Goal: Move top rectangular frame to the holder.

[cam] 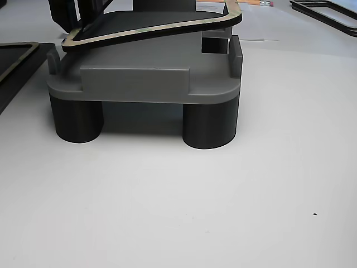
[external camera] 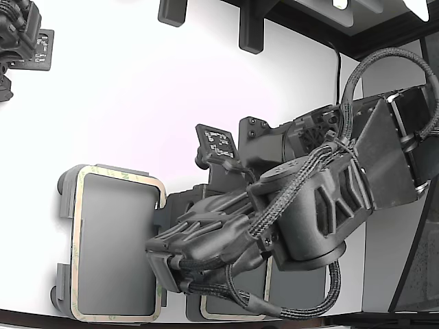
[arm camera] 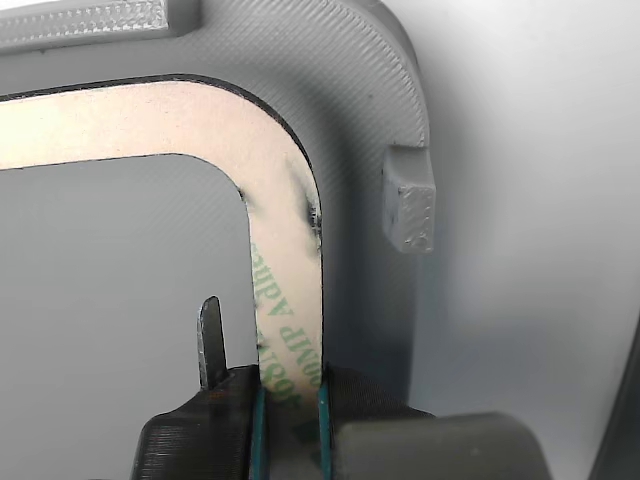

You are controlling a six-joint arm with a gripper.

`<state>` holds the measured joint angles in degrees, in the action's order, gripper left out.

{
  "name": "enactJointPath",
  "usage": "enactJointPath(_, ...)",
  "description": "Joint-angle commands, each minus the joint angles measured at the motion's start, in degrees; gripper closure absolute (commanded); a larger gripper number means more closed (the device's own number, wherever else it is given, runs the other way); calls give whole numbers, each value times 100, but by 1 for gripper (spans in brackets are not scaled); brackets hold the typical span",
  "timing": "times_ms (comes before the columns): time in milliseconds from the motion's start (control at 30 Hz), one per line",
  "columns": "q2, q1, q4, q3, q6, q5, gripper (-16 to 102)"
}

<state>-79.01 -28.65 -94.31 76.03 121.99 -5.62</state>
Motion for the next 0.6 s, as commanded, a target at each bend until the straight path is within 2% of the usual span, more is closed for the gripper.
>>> enactJointPath(0,-114,88,-70,-105,18,26,98)
enactJointPath(567,79,132,-62,-149,-26,26,98)
